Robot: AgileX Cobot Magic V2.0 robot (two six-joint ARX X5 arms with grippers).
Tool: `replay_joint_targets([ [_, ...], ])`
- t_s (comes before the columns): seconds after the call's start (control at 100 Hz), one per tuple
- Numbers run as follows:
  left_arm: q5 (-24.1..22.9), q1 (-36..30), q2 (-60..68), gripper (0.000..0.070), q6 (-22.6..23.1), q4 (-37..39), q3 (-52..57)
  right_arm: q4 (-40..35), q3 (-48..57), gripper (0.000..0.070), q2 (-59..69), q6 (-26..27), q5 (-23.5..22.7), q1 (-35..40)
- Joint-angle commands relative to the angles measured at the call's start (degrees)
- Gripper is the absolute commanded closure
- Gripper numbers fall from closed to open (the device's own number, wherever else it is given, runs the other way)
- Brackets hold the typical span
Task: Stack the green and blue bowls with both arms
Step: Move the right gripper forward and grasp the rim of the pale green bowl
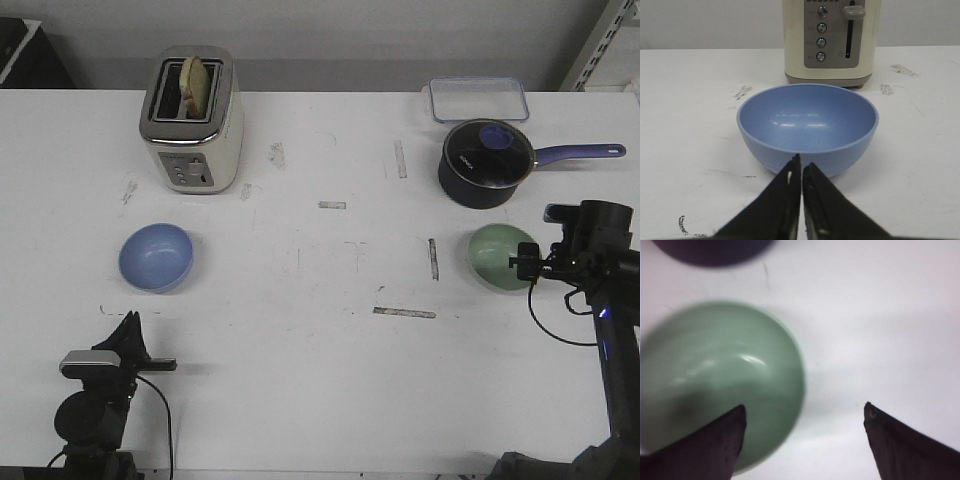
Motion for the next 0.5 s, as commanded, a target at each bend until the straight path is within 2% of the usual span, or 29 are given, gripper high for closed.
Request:
replay_joint_targets([
  [0.0, 0.1, 0.0, -0.1, 0.0699, 0.1, 0.7, -1.2, 0.0, 0.8, 0.0195, 2.6, -0.7, -0.3, -0.3],
  [0.16, 0.1, 0.0, -0.1, 0.0699, 0.1, 0.7, -1.2, 1.4, 0.7, 0.0227, 6.9, -0.7, -2.9, -0.5],
  [0.23, 0.1, 0.0, -0.1, 0.0699, 0.1, 0.7, -1.2, 2.3, 0.7, 0.0275, 8.1, -0.7, -3.8, -0.4],
  [0.42, 0.1, 0.0, -0.1, 0.0699, 0.1, 0.8, -1.2, 3.4, 0.7, 0.0607, 9.1, -0.7, -4.6, -0.3],
  [0.49, 0.1, 0.0, -0.1, 0.0699, 0.1, 0.8, -1.2, 3.7, 0.7, 0.0699, 9.1, -0.7, -4.6, -0.3],
])
